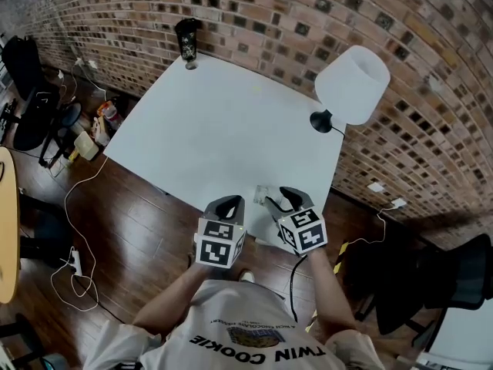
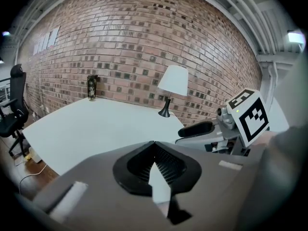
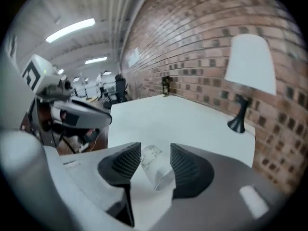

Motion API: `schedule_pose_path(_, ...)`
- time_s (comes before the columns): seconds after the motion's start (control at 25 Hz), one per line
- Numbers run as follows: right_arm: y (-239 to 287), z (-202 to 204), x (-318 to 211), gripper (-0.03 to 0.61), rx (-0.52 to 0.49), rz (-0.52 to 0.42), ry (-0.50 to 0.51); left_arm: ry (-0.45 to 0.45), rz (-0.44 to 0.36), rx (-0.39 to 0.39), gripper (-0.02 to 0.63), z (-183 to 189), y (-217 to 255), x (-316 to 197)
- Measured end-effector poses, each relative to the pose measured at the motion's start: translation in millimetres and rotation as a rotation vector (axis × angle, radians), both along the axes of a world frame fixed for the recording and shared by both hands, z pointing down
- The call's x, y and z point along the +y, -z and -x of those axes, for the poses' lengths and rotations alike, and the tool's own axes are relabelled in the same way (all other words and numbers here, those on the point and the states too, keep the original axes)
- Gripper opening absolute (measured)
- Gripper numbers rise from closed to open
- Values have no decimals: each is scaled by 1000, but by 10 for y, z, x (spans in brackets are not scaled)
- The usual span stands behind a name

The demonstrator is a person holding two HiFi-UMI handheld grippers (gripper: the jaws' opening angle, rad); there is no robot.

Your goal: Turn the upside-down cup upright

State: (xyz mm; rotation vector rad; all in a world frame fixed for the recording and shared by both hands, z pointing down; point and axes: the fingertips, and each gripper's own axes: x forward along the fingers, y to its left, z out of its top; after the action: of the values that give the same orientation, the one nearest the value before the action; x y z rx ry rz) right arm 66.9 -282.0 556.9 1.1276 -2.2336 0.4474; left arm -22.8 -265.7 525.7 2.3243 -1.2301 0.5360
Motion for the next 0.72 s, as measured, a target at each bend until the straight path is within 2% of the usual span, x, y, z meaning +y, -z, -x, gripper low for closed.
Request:
schedule_pose_path(0.16, -230, 301, 71, 235, 356, 4, 341, 14, -1, 5, 5, 56, 13, -13)
schedule_pose_path(0.28, -462, 406, 83, 262, 553, 20, 525, 30, -1, 8, 3, 138, 16, -30)
schedule_pose_path(0.48, -668, 448, -25, 275, 720, 65, 657, 59, 6, 12, 5, 276, -25, -28)
schedule_pose_path(0.72, -846, 527, 16, 275, 799, 207, 759, 102, 4, 20, 5, 451, -33, -38)
